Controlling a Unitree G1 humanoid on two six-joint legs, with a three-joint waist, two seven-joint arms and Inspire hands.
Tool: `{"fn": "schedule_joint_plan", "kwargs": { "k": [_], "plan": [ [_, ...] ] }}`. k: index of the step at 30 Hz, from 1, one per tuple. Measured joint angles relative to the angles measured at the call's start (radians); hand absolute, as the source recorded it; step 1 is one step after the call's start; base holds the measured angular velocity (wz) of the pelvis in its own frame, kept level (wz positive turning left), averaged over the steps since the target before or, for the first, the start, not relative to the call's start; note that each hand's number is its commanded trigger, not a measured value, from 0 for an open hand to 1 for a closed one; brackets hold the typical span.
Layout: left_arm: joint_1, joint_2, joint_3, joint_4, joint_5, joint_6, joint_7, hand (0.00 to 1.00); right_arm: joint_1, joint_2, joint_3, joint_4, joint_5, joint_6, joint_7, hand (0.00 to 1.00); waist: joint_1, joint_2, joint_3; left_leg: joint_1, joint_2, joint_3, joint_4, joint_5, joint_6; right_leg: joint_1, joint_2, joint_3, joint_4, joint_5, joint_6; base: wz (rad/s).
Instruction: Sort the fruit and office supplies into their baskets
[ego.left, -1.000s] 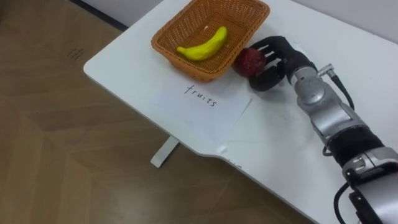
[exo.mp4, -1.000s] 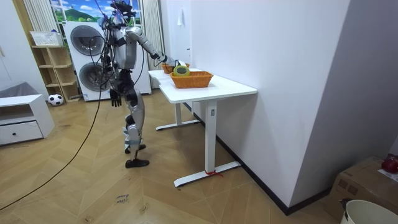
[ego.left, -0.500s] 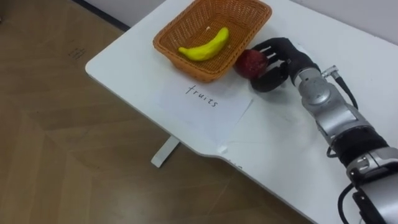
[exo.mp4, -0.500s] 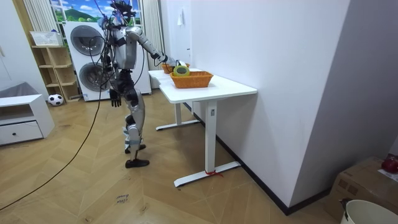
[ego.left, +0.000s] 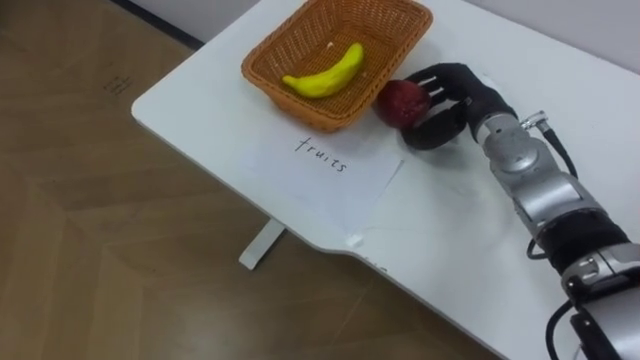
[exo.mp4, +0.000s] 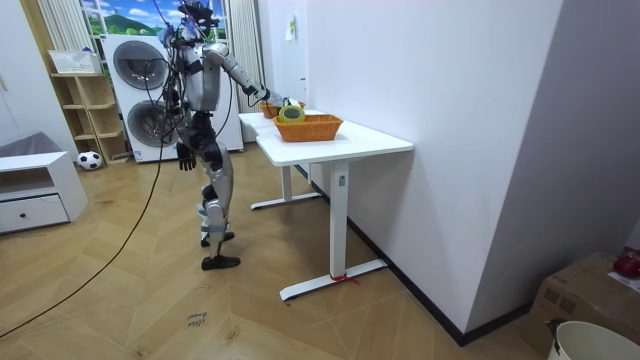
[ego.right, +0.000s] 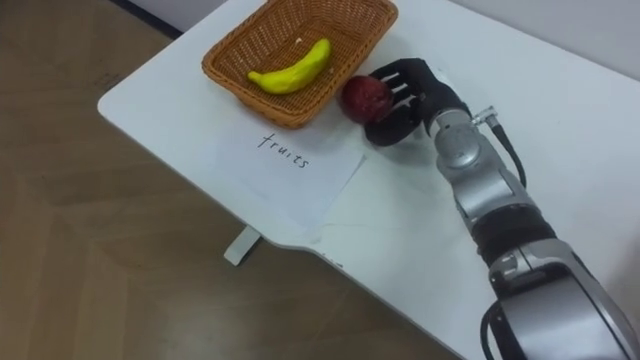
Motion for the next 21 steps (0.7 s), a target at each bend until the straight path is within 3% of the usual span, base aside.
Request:
{"fn": "schedule_joint_plan", "kwargs": {
  "k": [10,21],
  "plan": [
    [0.016,-0.001,0.038,0.001,-0.001,-0.001,0.002,0.0,0.009,-0.02,-0.022,0.0,-0.012,0.015,0.021,1.0,-0.027,-0.004,-0.0044,0.003,0.001,0.005,0.003,0.0,0.0,0.003,0.0,0.006,0.0,0.0,0.0,-0.01],
    [0.027,-0.001,0.053,0.001,-0.001,-0.001,0.001,0.0,0.01,-0.102,-0.021,-0.033,-0.025,0.044,0.041,1.0,-0.029,-0.003,-0.005,0.017,0.001,0.009,0.0,0.0,0.0,0.012,0.002,0.034,0.0,0.0,0.0,0.0]
  ]
}}
